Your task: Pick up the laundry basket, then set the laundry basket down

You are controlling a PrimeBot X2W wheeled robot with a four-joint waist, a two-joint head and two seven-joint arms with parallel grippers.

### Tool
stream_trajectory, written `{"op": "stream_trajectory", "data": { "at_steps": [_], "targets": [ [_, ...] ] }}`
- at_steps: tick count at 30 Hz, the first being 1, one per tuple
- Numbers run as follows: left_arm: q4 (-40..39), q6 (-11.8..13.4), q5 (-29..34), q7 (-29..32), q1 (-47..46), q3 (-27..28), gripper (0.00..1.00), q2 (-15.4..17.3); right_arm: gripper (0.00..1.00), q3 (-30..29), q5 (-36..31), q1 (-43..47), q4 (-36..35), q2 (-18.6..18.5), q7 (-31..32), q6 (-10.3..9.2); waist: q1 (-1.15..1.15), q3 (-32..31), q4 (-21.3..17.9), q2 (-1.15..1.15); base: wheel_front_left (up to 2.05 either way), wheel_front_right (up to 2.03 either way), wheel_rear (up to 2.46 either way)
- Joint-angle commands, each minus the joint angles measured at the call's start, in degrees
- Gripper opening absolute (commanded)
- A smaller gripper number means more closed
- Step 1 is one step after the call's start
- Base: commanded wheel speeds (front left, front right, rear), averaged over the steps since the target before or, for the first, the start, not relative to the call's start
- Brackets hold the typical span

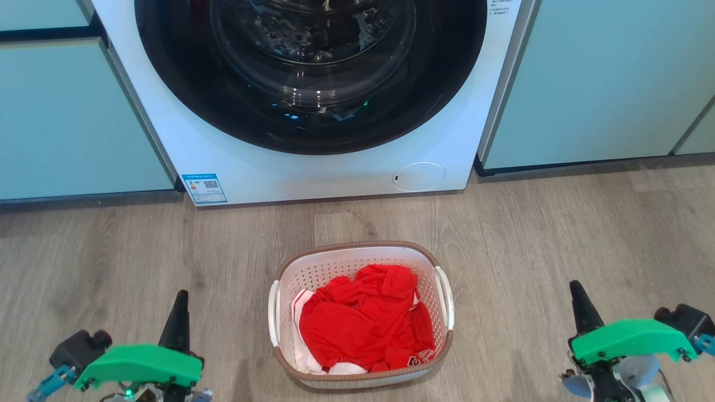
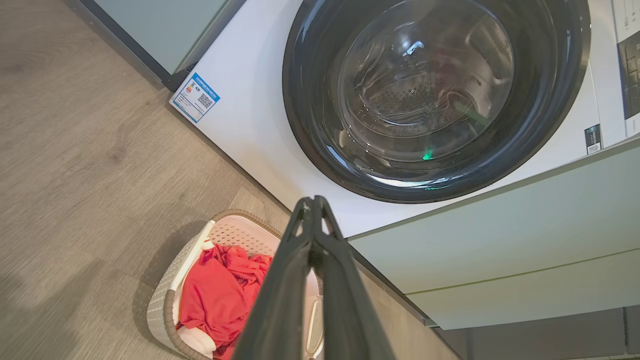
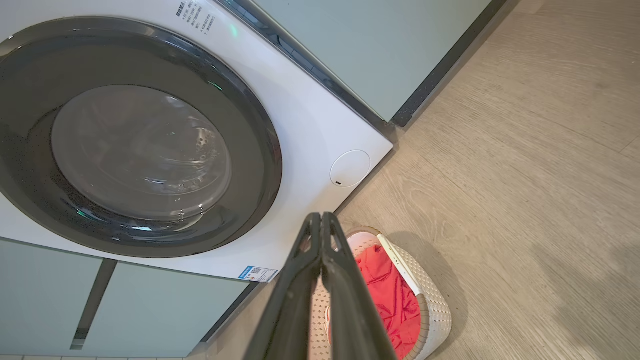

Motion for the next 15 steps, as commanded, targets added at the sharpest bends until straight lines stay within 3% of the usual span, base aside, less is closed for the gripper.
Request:
{"op": "stream_trajectory", "data": {
  "at_steps": [1,15],
  "targets": [
    [-1.3,-0.5,-1.8,0.4,-3.3,1.8,0.0,1.0,0.0,0.2,1.8,-3.4,-2.1,-0.9,0.4,-0.07,0.0,0.0,0.0,0.0,0.0,0.0,0.0],
    [-0.6,-1.8,-11.4,2.7,-5.1,3.2,0.0,1.0,0.0,-1.1,10.8,-4.1,-2.2,-0.9,2.7,-0.09,0.0,0.1,0.1,0.0,0.0,0.0,0.0]
  ]
}}
